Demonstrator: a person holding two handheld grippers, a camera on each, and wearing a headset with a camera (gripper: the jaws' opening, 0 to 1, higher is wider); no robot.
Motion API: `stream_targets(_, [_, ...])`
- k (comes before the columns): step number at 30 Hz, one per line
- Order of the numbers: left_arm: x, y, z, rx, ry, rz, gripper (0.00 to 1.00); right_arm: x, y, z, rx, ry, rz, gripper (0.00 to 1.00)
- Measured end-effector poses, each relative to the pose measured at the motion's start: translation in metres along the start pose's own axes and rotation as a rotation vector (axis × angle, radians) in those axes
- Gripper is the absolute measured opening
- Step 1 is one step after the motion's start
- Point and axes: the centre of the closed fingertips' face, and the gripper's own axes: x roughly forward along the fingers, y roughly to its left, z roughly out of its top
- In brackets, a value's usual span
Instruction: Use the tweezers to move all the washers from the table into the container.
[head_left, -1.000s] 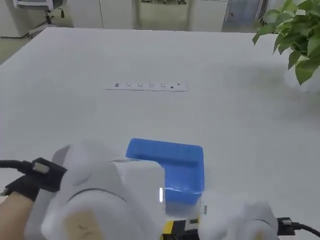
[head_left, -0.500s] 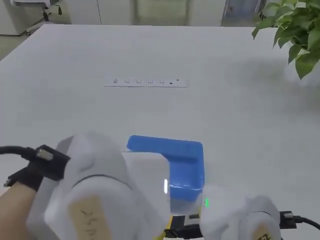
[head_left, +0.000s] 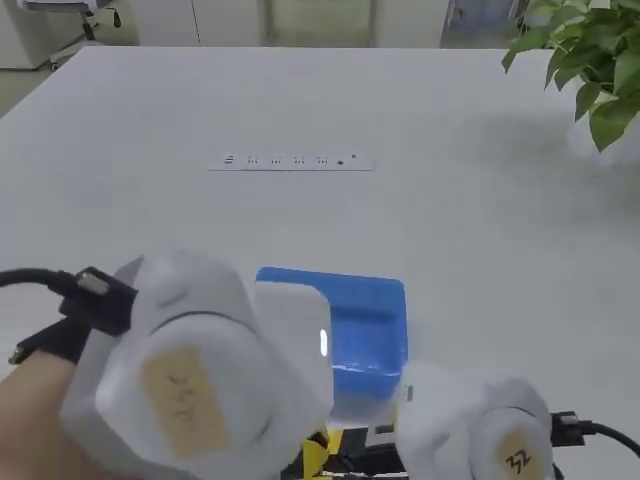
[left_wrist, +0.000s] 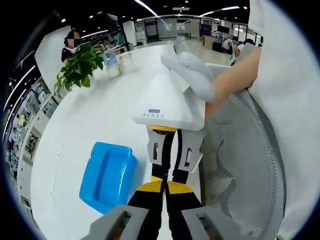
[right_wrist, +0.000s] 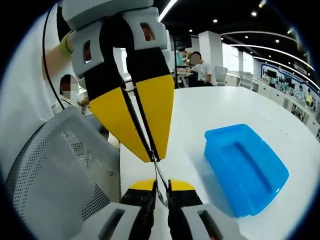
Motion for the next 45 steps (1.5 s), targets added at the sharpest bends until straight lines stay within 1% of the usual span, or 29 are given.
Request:
stream_targets(2, [0.000,-0.001,0.000,-0.001,-0.008,-0.006,0.00,0.000,0.000,0.000,-0.006,0.007,0.004,0.04])
stream_targets(4, [-0.001,-0.001,0.001,0.018,-0.020,-0.011,0.00,0.000,0.000,-0.001,-0.007,0.011,0.004,0.04])
stream_targets(6, [-0.001,-0.001,0.000,-0.014,-0.024,-0.021,0.00,0.000,0.001,-0.001,-0.012,0.014,0.001,0.04])
stream_targets(10, [-0.002,-0.003,-0.002,-0.020,-0.023,-0.030,0.00,0.000,0.001,-0.001,-0.012,0.014,-0.002,0.04])
stream_targets(11, [-0.002,-0.004,-0.002,-0.014,-0.028,-0.034,0.00,0.000,0.001,-0.001,-0.010,0.013,-0.003,0.04])
stream_targets(12, [-0.002,-0.005,-0.001,0.025,-0.033,-0.042,0.00,0.000,0.001,-0.001,-0.010,0.012,-0.002,0.04])
stream_targets(13, [-0.002,-0.006,-0.002,0.033,-0.027,-0.050,0.00,0.000,0.001,-0.001,-0.009,0.011,-0.001,0.05])
stream_targets(15, [-0.001,-0.007,-0.003,0.020,-0.020,-0.057,0.00,-0.001,0.002,0.002,-0.022,0.001,-0.001,0.08])
stream_targets(16, [0.001,-0.006,-0.005,0.026,-0.010,-0.056,0.00,-0.003,0.005,0.008,-0.020,-0.022,0.011,0.13])
stream_targets(18, [0.004,-0.008,-0.010,0.042,0.018,-0.061,0.00,-0.005,0.004,0.016,-0.012,-0.051,-0.006,0.22])
stream_targets(19, [0.004,-0.008,-0.010,0.040,0.018,-0.058,0.00,-0.006,0.006,0.016,-0.027,-0.045,-0.001,0.17])
stream_targets(21, [0.004,-0.008,-0.009,0.025,0.005,-0.058,0.00,-0.007,0.005,0.011,-0.107,-0.008,0.003,0.04])
stream_targets(22, [0.004,-0.008,-0.009,0.023,0.002,-0.059,0.00,-0.005,0.006,0.012,-0.077,-0.021,0.000,0.05])
stream_targets(23, [0.004,-0.008,-0.009,0.017,-0.004,-0.055,0.00,-0.005,0.007,0.010,-0.066,-0.014,0.016,0.04])
stream_targets(24, [0.004,-0.008,-0.009,0.011,-0.003,-0.056,0.00,-0.005,0.005,0.010,-0.064,-0.018,0.009,0.04])
stream_targets(25, [0.004,-0.007,-0.009,0.014,-0.006,-0.049,0.00,-0.005,0.005,0.010,-0.029,-0.017,0.012,0.03])
stream_targets(26, [0.004,-0.005,-0.009,0.010,-0.010,-0.039,0.00,-0.005,0.003,0.010,-0.023,-0.017,0.009,0.03])
stream_targets(28, [0.003,-0.002,-0.007,-0.032,-0.039,-0.018,0.00,-0.005,0.001,0.010,-0.017,-0.011,0.000,0.03])
stream_targets(29, [0.002,-0.003,-0.004,-0.078,-0.067,-0.023,0.03,-0.006,0.000,0.009,-0.014,0.001,-0.007,0.03])
stream_targets(31, [-0.002,-0.001,-0.001,-0.110,-0.105,-0.008,0.07,-0.008,-0.003,0.007,-0.007,0.016,-0.018,0.02])
stream_targets(33, [-0.004,0.001,-0.003,-0.115,-0.110,0.008,0.09,-0.009,-0.005,0.006,0.014,0.014,-0.014,0.02])
stream_targets(35, [-0.006,0.001,-0.006,-0.145,-0.121,0.039,0.13,-0.011,-0.006,0.005,0.044,0.007,-0.017,0.02])
stream_targets(36, [-0.006,0.002,-0.006,-0.172,-0.134,0.055,0.15,-0.011,-0.007,0.005,0.052,0.006,-0.023,0.02])
stream_targets(39, [-0.011,0.001,-0.006,-0.294,-0.208,0.093,0.25,-0.013,-0.008,0.004,0.059,0.012,-0.037,0.02])
stream_targets(40, [-0.013,0.000,-0.007,-0.347,-0.237,0.104,0.29,-0.014,-0.009,0.004,0.059,0.014,-0.045,0.01])
stream_targets(41, [-0.014,-0.001,-0.009,-0.378,-0.254,0.115,0.31,-0.014,-0.010,0.003,0.070,0.012,-0.047,0.01])
stream_targets(42, [-0.017,0.000,-0.012,-0.410,-0.282,0.147,0.33,-0.015,-0.010,0.003,0.088,0.005,-0.050,0.01])
stream_targets(44, [-0.022,0.000,-0.015,-0.464,-0.332,0.183,0.37,-0.015,-0.011,0.003,0.098,0.001,-0.059,0.01])
stream_targets(45, [-0.024,0.000,-0.015,-0.477,-0.345,0.189,0.39,-0.016,-0.012,0.002,0.105,0.000,-0.064,0.01])
